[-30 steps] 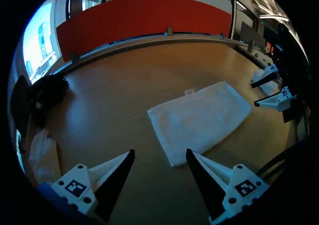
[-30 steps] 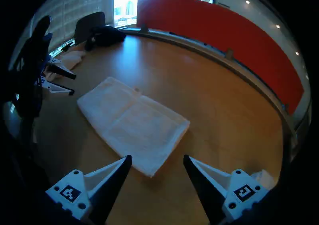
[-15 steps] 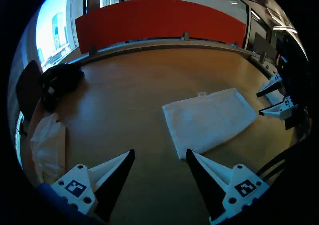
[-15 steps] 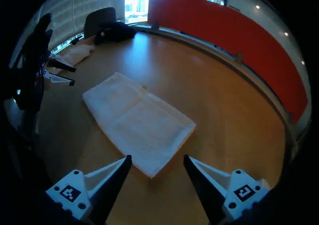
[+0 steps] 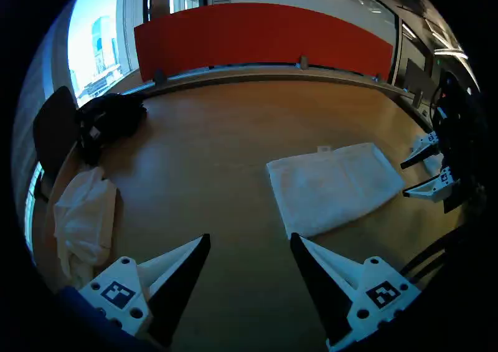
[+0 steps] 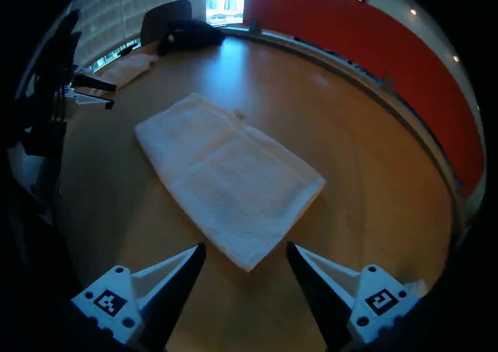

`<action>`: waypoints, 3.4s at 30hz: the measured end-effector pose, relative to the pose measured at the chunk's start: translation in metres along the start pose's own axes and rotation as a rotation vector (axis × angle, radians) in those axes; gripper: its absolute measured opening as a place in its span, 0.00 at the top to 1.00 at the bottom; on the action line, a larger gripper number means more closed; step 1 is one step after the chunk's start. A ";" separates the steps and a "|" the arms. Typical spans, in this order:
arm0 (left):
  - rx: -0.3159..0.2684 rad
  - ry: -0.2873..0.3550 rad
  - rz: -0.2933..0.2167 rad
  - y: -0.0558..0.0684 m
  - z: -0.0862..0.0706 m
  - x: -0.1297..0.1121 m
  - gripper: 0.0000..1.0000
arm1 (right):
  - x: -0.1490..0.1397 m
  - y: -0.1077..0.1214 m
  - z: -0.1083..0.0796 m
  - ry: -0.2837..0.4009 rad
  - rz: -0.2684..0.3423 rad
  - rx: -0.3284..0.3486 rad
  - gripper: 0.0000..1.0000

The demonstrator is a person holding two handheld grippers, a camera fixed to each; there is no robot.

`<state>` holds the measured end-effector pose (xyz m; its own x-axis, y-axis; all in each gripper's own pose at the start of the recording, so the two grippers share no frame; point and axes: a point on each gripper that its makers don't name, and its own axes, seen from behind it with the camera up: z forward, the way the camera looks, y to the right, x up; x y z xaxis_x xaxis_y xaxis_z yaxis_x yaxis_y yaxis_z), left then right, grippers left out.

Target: Fold towel

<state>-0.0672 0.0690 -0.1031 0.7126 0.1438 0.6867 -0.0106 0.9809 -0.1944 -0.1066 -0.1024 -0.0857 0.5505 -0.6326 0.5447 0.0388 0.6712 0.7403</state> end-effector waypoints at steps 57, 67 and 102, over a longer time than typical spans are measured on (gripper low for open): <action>0.016 -0.007 -0.019 -0.014 -0.012 -0.007 0.05 | 0.003 -0.014 -0.005 0.010 0.027 0.067 0.94; 0.015 -0.006 -0.019 -0.014 -0.013 -0.006 0.05 | 0.040 -0.011 -0.025 0.075 -0.015 0.047 0.94; 0.019 0.005 -0.036 -0.015 -0.014 -0.003 0.05 | 0.136 -0.022 -0.037 0.164 -0.167 0.065 0.95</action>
<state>-0.0589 0.0524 -0.1121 0.7160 0.1077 0.6897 0.0018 0.9877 -0.1562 -0.0022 -0.1890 -0.0426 0.6693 -0.6578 0.3455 0.0900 0.5333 0.8411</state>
